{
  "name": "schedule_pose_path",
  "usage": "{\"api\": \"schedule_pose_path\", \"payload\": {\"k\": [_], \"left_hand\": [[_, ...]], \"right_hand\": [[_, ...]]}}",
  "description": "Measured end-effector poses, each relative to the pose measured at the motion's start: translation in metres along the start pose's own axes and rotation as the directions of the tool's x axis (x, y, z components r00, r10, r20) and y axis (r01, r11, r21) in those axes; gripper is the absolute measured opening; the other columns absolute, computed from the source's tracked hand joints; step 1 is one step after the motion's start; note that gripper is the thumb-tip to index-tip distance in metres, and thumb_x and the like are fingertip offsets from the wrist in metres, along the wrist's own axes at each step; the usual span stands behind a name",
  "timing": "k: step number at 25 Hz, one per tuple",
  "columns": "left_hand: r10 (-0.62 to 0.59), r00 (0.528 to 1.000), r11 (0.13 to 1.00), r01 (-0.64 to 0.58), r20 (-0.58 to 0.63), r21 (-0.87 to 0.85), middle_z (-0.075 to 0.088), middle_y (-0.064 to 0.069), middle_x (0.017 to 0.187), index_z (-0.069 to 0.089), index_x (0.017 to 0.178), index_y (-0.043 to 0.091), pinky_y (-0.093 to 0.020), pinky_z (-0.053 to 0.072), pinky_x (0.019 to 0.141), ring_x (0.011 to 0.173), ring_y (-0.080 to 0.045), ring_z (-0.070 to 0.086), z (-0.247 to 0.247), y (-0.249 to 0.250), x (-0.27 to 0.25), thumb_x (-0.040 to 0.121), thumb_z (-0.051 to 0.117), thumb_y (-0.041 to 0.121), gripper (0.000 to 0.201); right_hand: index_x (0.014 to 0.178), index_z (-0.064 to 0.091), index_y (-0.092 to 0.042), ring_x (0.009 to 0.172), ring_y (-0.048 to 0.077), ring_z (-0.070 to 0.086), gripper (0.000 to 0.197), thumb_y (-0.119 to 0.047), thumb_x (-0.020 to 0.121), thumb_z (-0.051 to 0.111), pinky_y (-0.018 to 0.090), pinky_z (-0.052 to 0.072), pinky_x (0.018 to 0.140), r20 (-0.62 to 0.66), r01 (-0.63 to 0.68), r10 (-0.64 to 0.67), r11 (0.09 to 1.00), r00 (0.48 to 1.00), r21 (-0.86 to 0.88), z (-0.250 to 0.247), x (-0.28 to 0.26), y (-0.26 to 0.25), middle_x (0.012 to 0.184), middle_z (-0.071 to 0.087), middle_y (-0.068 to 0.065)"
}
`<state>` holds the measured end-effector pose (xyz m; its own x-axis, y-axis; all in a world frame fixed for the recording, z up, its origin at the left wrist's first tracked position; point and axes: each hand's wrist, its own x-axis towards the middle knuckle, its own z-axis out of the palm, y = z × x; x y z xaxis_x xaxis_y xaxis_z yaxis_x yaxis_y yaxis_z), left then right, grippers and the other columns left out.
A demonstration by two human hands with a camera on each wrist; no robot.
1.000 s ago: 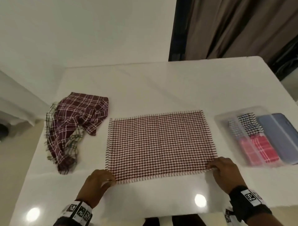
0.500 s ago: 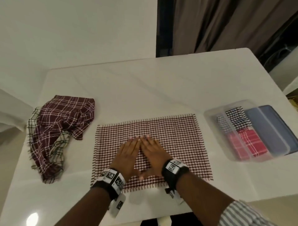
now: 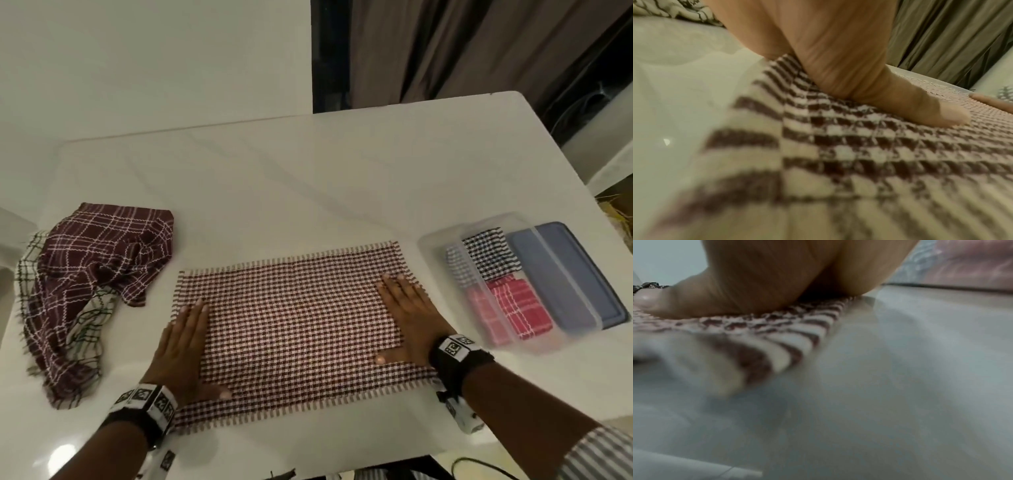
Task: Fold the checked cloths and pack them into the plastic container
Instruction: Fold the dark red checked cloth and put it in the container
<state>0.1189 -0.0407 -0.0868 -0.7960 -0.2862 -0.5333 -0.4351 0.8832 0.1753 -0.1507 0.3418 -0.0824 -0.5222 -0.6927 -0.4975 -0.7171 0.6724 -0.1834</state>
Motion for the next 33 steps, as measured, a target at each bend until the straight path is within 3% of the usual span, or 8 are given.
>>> {"api": "schedule_pose_path", "payload": {"k": [7,11,15,18,23,27,30,33], "left_hand": [[0.033,0.999,0.999,-0.034,0.040,0.039,-0.030,0.001,0.159,-0.021,0.152,0.014,-0.050,-0.006,0.122,0.146,-0.020,-0.029,-0.013,0.003,0.011,0.035,0.052,0.102,0.163],[0.033,0.998,0.998,-0.036,0.047,0.059,-0.031,0.003,0.157,-0.022,0.150,0.017,-0.053,0.000,0.122,0.146,-0.019,-0.027,-0.039,-0.002,0.045,0.058,0.023,0.102,0.134],[0.050,0.994,0.941,-0.078,0.094,0.330,-0.031,0.003,0.156,-0.028,0.148,0.021,-0.052,-0.016,0.117,0.148,-0.020,-0.021,-0.092,0.012,0.102,0.073,0.043,0.084,0.121],[0.063,0.995,0.882,-0.020,-0.076,0.472,-0.015,0.000,0.163,-0.016,0.153,0.020,-0.053,-0.029,0.106,0.151,-0.022,-0.010,-0.127,0.049,0.124,0.086,0.044,0.070,0.102],[0.136,0.941,0.958,-0.046,-0.309,0.283,0.014,-0.003,0.164,0.013,0.156,0.021,-0.050,-0.002,0.122,0.151,-0.025,0.009,-0.101,0.122,0.083,0.097,0.049,0.034,0.070],[0.239,0.909,0.967,-0.253,-0.342,0.004,0.042,-0.004,0.150,0.044,0.143,0.023,-0.047,0.022,0.117,0.139,-0.026,0.037,-0.041,0.123,0.022,0.089,0.064,0.029,0.058],[0.260,0.902,0.929,-0.331,-0.343,-0.165,0.056,0.005,0.119,0.059,0.117,0.028,-0.034,0.046,0.097,0.107,-0.015,0.054,0.002,0.115,-0.021,0.090,0.062,0.029,0.028],[0.309,0.939,0.905,-0.339,-0.150,-0.258,0.052,0.015,0.103,0.055,0.098,0.037,-0.030,0.049,0.088,0.093,-0.006,0.051,0.036,0.103,-0.049,0.091,0.056,0.036,0.008]], "right_hand": [[0.148,-0.028,-0.024,0.143,0.019,-0.032,0.139,-0.102,0.054,0.037,0.046,-0.010,0.120,-0.010,0.020,-0.020,1.000,1.000,0.006,0.000,0.002,0.003,0.156,-0.035,-0.001],[0.150,-0.022,-0.029,0.144,0.015,-0.029,0.119,-0.097,0.067,0.028,0.047,-0.003,0.122,-0.075,-0.038,0.046,0.993,0.996,0.108,0.000,-0.004,-0.004,0.157,-0.031,-0.007],[0.154,0.013,-0.034,0.149,0.022,0.008,0.092,-0.084,0.079,0.030,0.046,0.018,0.120,-0.133,-0.170,0.214,0.944,0.968,0.283,-0.001,-0.019,-0.014,0.163,0.005,-0.007],[0.138,0.043,-0.030,0.135,0.024,0.033,0.060,-0.061,0.087,0.049,0.038,0.031,0.114,-0.078,-0.237,0.296,0.875,0.952,0.422,-0.003,-0.037,-0.031,0.148,0.032,0.000],[0.100,0.062,-0.024,0.077,0.011,0.059,0.011,-0.030,0.092,0.057,0.029,0.053,0.078,0.086,-0.225,0.229,0.701,0.970,0.677,0.007,-0.056,-0.098,0.092,0.065,0.001],[0.093,0.070,-0.019,0.075,0.012,0.071,0.012,-0.019,0.092,0.058,0.032,0.059,0.078,0.138,-0.210,0.191,0.437,0.972,0.875,0.017,-0.062,-0.125,0.089,0.073,0.004],[0.101,0.068,-0.025,0.092,0.005,0.058,0.013,-0.023,0.091,0.061,0.024,0.050,0.088,-0.104,-0.142,0.311,0.673,0.945,0.726,0.026,-0.068,-0.120,0.101,0.062,-0.013],[0.115,0.061,-0.026,0.112,0.015,0.042,0.025,-0.027,0.090,0.061,0.029,0.038,0.100,-0.175,-0.189,0.338,0.806,0.925,0.561,0.037,-0.075,-0.106,0.116,0.049,-0.007]]}}
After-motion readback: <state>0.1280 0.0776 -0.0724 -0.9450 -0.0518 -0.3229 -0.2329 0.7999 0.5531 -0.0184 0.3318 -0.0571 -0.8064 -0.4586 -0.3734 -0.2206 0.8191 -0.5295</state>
